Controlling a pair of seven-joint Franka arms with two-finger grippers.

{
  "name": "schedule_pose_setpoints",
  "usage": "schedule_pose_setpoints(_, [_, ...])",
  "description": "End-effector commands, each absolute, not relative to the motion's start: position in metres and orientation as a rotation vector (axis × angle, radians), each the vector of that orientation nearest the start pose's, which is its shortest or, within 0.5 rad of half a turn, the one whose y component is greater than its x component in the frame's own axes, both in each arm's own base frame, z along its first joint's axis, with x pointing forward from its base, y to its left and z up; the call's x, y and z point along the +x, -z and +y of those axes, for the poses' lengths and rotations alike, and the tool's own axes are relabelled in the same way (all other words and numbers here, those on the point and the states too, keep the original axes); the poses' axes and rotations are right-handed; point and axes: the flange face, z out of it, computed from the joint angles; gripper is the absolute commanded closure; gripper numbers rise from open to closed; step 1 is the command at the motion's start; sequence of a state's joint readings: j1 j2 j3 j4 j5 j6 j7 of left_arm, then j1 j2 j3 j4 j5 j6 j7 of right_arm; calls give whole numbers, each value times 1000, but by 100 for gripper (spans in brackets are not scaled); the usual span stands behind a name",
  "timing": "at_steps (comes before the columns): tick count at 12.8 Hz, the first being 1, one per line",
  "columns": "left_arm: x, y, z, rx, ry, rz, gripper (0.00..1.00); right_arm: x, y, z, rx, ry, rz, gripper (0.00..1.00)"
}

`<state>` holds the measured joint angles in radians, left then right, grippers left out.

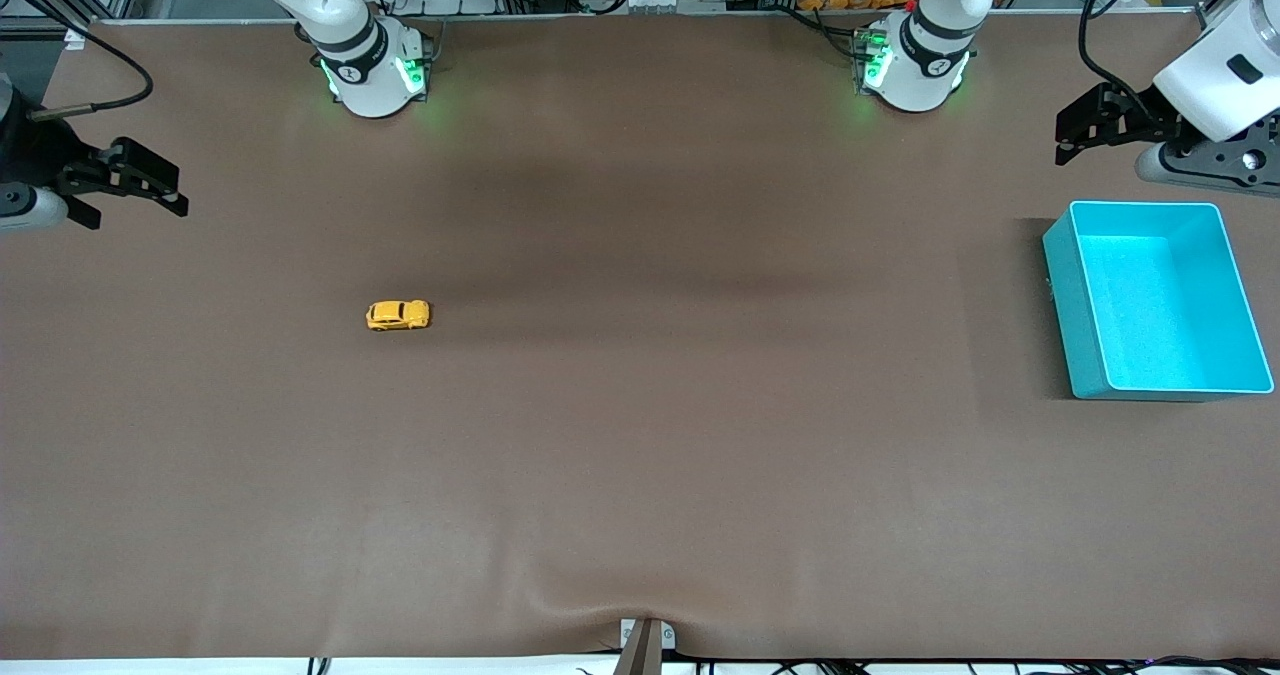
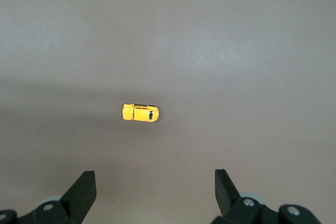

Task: Wind and store yellow beetle car
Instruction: 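Reach the right gripper down toward the yellow toy car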

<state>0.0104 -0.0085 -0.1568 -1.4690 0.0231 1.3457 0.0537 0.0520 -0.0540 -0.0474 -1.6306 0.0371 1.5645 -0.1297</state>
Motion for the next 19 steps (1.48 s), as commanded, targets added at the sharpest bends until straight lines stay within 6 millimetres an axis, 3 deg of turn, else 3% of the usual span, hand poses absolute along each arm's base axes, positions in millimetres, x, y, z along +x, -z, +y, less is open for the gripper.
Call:
schedule_pose_setpoints(1, [516, -661, -73, -3062, -191, 325, 0, 536, -625, 9, -3088, -7, -228, 0])
schedule_pose_setpoints(11, [516, -664, -73, -3068, -179, 294, 0, 544, -619, 17, -3087, 23, -252, 0])
schedule_pose_setpoints(14, [515, -665, -73, -3070, -173, 253, 0, 548, -595, 21, -3075, 30, -394, 0])
schedule_pose_setpoints(17, [516, -664, -70, -3077, -171, 75, 0, 553, -547, 19, -3020, 39, -712, 0])
schedule_pose_setpoints(19, [516, -664, -69, -3074, -173, 88, 0, 556, -513, 18, -2983, 44, -869, 0])
